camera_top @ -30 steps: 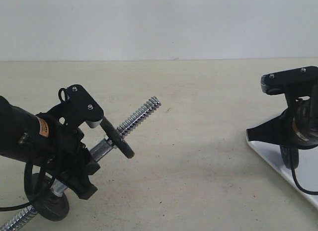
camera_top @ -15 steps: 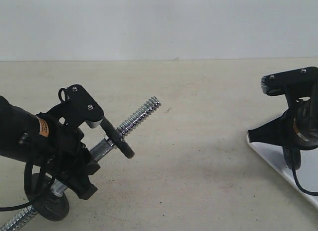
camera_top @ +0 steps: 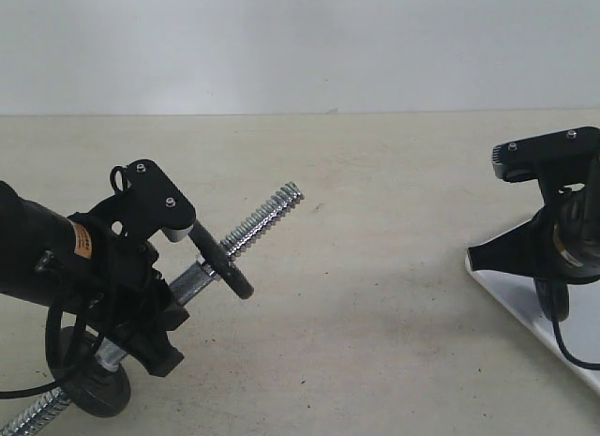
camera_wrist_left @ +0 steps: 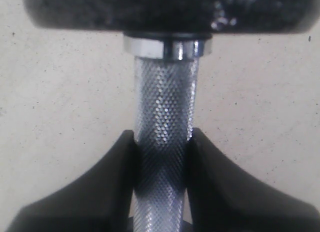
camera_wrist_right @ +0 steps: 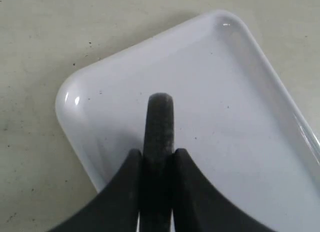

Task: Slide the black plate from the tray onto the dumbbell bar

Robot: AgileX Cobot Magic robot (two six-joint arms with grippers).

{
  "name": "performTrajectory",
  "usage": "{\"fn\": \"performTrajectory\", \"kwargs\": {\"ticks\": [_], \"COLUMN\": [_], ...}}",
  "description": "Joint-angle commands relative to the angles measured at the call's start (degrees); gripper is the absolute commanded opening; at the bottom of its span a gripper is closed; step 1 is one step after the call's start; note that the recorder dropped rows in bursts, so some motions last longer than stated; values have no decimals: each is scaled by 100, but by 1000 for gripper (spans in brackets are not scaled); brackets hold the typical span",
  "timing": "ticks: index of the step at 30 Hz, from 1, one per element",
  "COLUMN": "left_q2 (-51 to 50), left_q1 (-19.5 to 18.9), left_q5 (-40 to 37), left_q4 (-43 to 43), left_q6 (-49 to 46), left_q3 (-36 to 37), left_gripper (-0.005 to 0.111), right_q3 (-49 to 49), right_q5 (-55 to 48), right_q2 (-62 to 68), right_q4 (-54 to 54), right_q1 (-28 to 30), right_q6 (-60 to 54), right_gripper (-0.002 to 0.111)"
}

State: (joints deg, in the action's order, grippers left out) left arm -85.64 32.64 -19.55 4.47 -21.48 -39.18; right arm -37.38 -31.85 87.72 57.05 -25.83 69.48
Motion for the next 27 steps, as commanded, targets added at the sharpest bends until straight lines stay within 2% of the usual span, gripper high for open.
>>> {"fn": "performTrajectory", "kwargs": {"ticks": [1,11,27], "left_q2": [295,295,296], "left_q1": [-5,-5,-5], "left_q5": [3318,3318,3065], "left_q4": [43,43,43], "left_q6": [-6,-6,-272], "left_q3": [-223,-223,-223], "left_gripper": [4,4,4], "right_q3": [71,-176,-1112], "right_q5": [-46,-8,-308], "right_q2": [90,80,80], "right_q4": [-297,101,-44], "right_q1": [30,30,30], "right_q6": [-2,-23,-1250], "right_gripper": [0,0,0]}}
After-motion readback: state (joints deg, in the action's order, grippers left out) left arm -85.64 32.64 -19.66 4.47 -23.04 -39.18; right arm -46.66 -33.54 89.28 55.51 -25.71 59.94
